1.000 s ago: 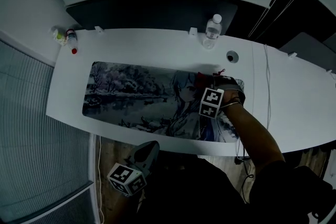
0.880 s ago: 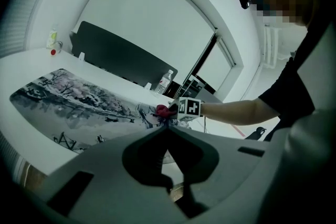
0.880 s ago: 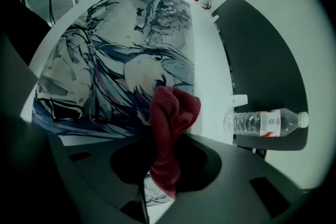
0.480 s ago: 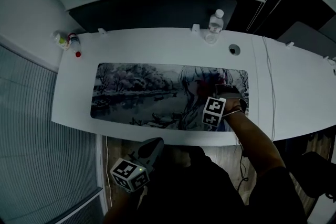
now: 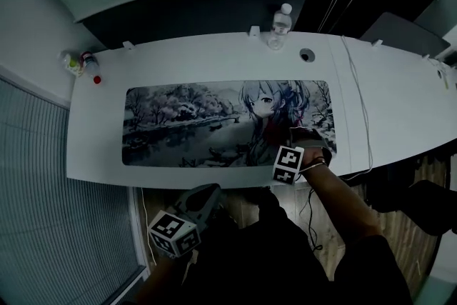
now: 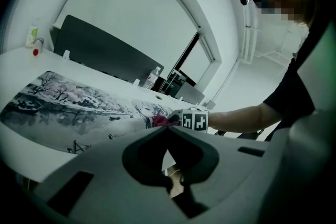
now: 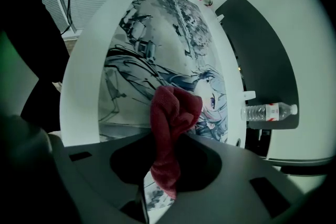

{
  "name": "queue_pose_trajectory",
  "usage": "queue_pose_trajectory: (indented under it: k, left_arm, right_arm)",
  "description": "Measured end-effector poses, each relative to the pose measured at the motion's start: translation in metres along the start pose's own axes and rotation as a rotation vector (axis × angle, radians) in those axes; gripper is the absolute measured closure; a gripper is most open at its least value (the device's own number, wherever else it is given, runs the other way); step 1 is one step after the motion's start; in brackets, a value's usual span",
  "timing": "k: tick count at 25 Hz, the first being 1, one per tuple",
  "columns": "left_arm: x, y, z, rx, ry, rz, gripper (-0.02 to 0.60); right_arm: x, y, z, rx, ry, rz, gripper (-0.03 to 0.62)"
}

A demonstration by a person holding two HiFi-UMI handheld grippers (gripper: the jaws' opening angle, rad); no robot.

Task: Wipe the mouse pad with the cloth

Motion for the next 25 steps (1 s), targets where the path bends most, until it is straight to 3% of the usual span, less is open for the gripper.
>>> queue_pose_trajectory:
  k: [7,14,20,25]
  left_arm:
    - [-0.002,0.004,-0.016,-0.019,0.057,0.023,0.575]
    - [-0.007,0.005,-0.033,-0.03,0.101,0.051,0.575]
    - [-0.016,0.007,-0.055,-0.023,0.105,0.061,0.575]
    - [-0.027,0.011,-0.08,-0.01,0.091,0.056,0.575]
  right_arm:
    - [-0.046,-0.002,-0.029,-0.083,-0.022,-0.07,0.484]
    - [-0.074,-0.023,-0.041,-0.071,0.031,-0.035,0.484]
    - [-0.086,-0.029,-0.057,-0.117,-0.044,-0.024,0.484]
    - [-0.095,-0.073,-0.062,-0.024,0.001,-0.011,0.483]
Point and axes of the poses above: the fingertips, and each gripper's own axes: z forward along the fingers, x to its right, y out of its underside, the point moved 5 cm from there along -z, backward along the fingers, and after that the axes turned 3 degrees about y, right-handed, at the moved point
